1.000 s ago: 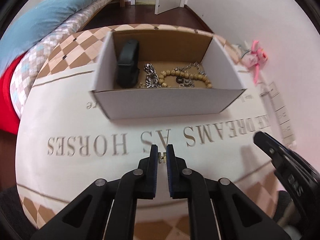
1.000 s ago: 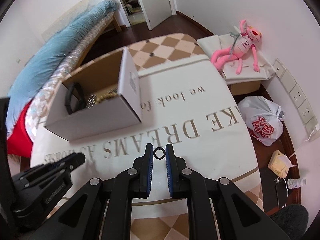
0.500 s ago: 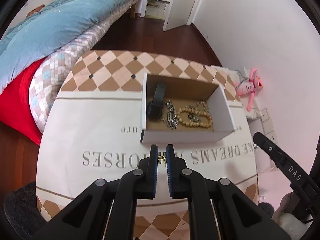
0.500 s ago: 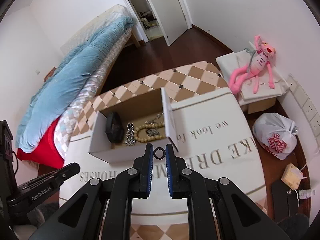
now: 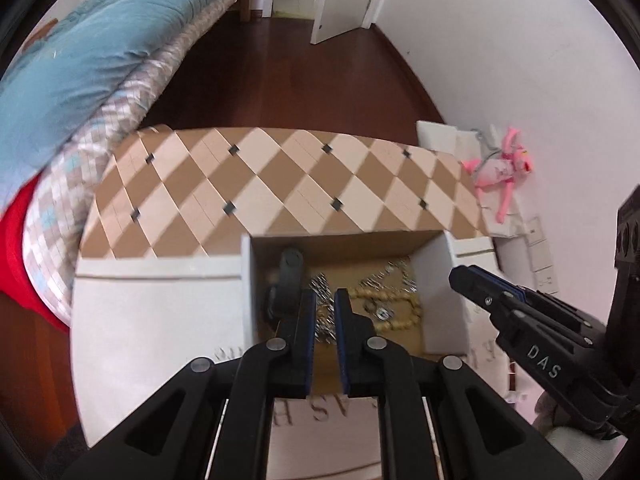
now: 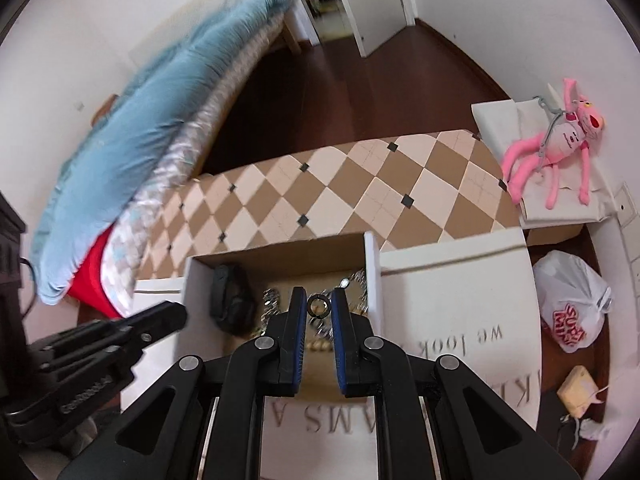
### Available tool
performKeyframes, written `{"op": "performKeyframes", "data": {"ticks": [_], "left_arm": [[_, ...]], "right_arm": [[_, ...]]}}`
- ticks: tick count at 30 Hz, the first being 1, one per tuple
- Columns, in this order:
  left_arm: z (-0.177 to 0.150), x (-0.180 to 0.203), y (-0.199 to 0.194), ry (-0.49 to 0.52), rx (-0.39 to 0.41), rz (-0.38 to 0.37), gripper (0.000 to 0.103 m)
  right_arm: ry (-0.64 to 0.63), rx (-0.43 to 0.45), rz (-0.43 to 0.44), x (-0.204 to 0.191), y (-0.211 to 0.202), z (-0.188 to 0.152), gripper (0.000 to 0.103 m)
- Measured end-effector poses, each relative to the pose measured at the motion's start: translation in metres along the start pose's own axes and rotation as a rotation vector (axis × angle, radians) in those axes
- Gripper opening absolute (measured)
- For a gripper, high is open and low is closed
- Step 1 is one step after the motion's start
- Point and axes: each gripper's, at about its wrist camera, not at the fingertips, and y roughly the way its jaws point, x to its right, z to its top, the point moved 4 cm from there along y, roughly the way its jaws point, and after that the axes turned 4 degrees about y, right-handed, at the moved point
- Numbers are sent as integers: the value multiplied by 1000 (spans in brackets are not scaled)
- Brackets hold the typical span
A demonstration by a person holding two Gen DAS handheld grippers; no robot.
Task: Organize jewelry
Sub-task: 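Carry the earring with the left tool while the right carries the ring into the box, then open both tools inside the box to drop the earring and ring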
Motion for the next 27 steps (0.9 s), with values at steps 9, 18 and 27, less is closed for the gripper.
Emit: {"op": "performKeyframes", "data": {"ticks": [9,18,27], "left_arm": [[5,-22,3,-30,-6,103,66],[-24,-34,-9,-14,26,241,99],[-51,-31,3,-12,-1,251,103]], "right_arm": [[-44,-59,-58,0,10,16,37],[-105,-13,-247,5,-10,-5,91],[-110,-53,-317,12,-1,-40,102]]}}
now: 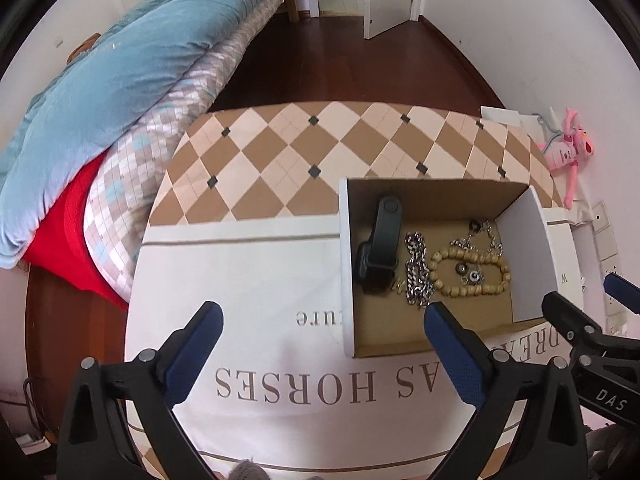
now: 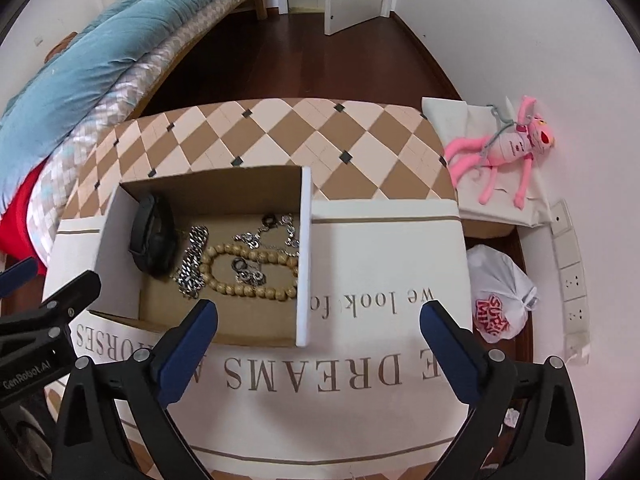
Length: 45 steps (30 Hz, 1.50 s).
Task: Organize jewelry
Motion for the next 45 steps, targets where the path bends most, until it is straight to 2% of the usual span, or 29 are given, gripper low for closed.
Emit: {"op": "performKeyframes", "data": {"ticks": [5,10,15,22,29,37,45], "left_arm": [[-7,0,-4,-14,-2,-6,103],[-15,0,-30,-30,21,-18,103],[-28,-2,-73,-36,81,-4,103],[-43,-3,-132,-26,130,-14,103],[-57,0,-197,-18,213,-28,103],[-69,-1,-243,-14,263,-32,103],[-81,-7,-269,-39,283,-39,103]], "right_arm": [[5,12,-14,2,-7,-4,103],[12,32,-8,5,-28,-11,103],[26,85,-8,10,-70,-25,103],[35,167,-1,13,-138,-42,103],[60,256,7,19,-209,-60,103],[70,351,5,24,-277,-78,103],[55,366,32,16,-306,-90,103]]}}
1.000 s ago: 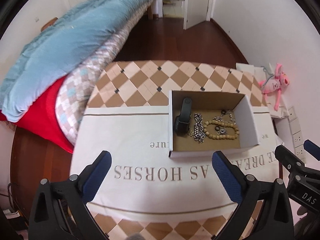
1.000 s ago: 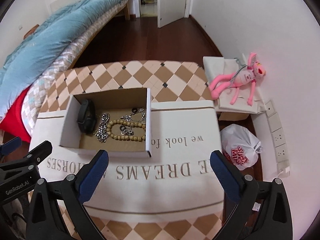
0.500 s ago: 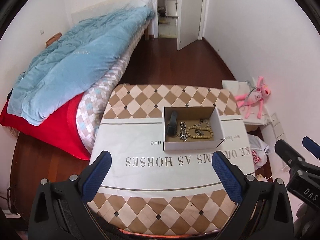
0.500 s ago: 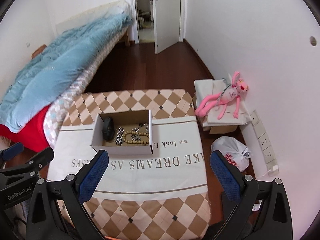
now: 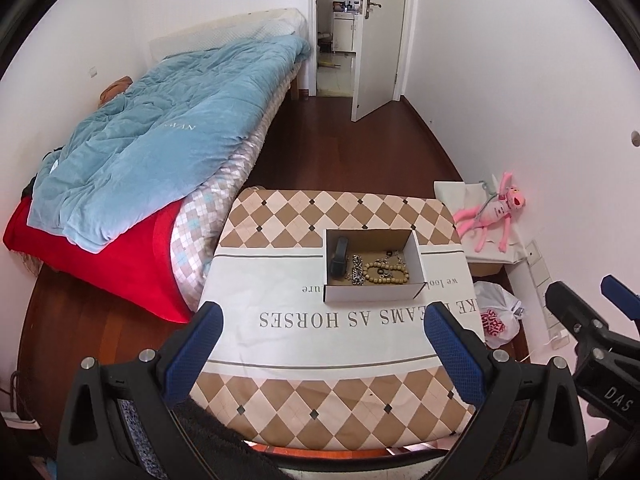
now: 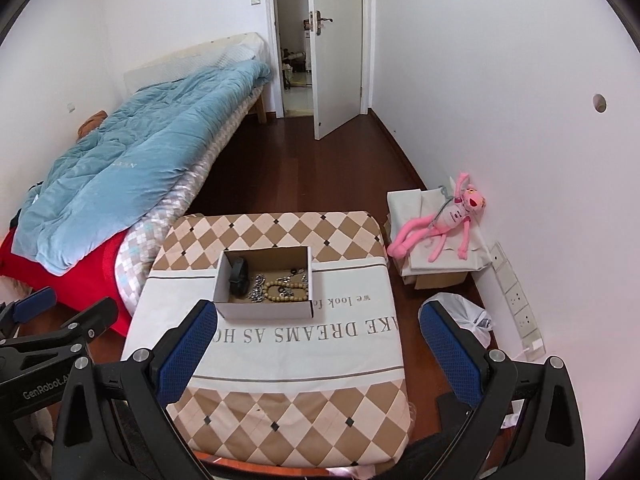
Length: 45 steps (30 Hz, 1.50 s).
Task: Organize jewelry
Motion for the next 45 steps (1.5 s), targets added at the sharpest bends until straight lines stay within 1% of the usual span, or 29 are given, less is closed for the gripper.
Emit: {"op": "performKeyframes", "data": {"ticks": [11,16,19,25,30,34,41,45], "left_arm": [[-8,-1,-2,-8,-28,-10,103],[-5,2,8,-6,-48,-15,103],[-2,2,18,-9,-64,-12,103],[7,-1,47,-20,-93,17,103],[13,-4,74,-23,-140,27,103],[17,-4,92,-23,-169,22,103],[26,-4,119,-7,-206,27,103],[27,-4,130,-6,-224,30,103]], "right_arm": [[-3,-22,6,0,-7,-7,103],[-1,-33,-1,1,-1,-6,103],[4,-46,-5,2,9,-3,103],[11,-87,-24,2,42,3,103],[7,-113,-49,1,71,10,103],[-7,-138,-72,-1,93,16,103],[-24,-198,-75,-5,131,22,103],[-30,-217,-80,-6,143,23,103]]}}
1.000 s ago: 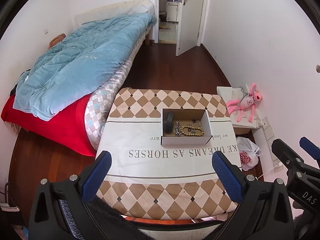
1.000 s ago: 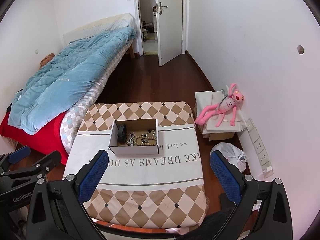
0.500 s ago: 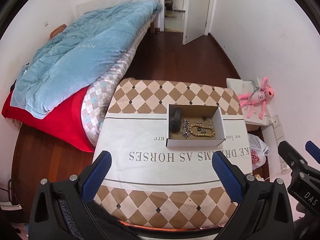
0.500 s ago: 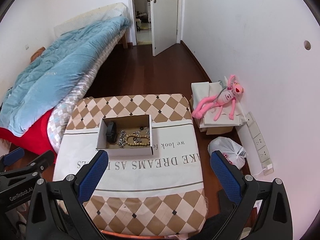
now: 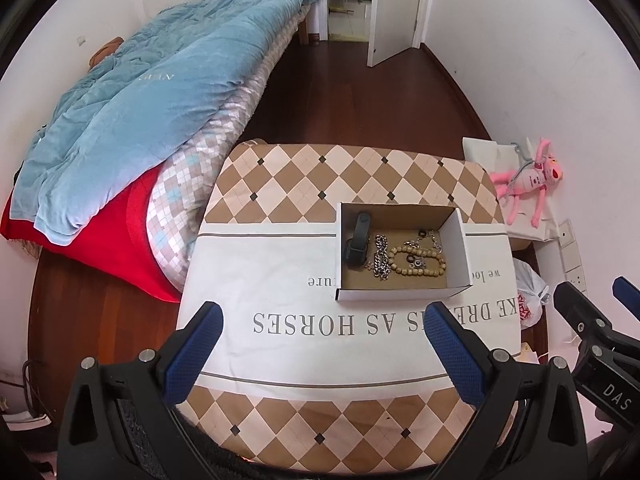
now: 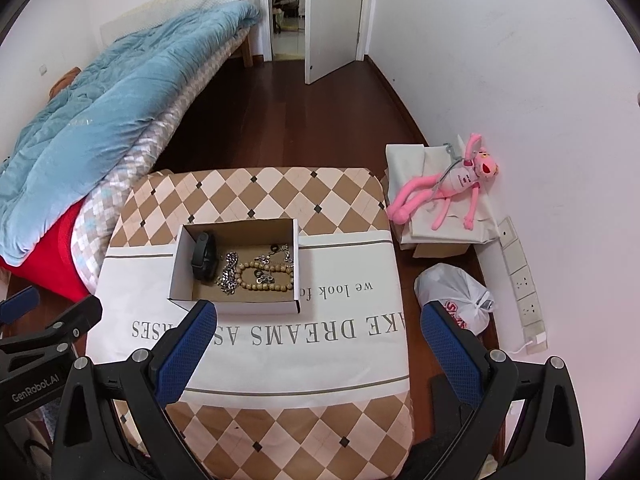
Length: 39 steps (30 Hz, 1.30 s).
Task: Organize jewelry
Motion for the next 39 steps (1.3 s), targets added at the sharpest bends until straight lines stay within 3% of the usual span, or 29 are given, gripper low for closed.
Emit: {"op": "performKeyframes", "data": {"ticks": [39], "left_arm": [[4,0,8,-2,-11,21,103]], "right_arm": [[-15,-41,13,-7,17,2,103]]}}
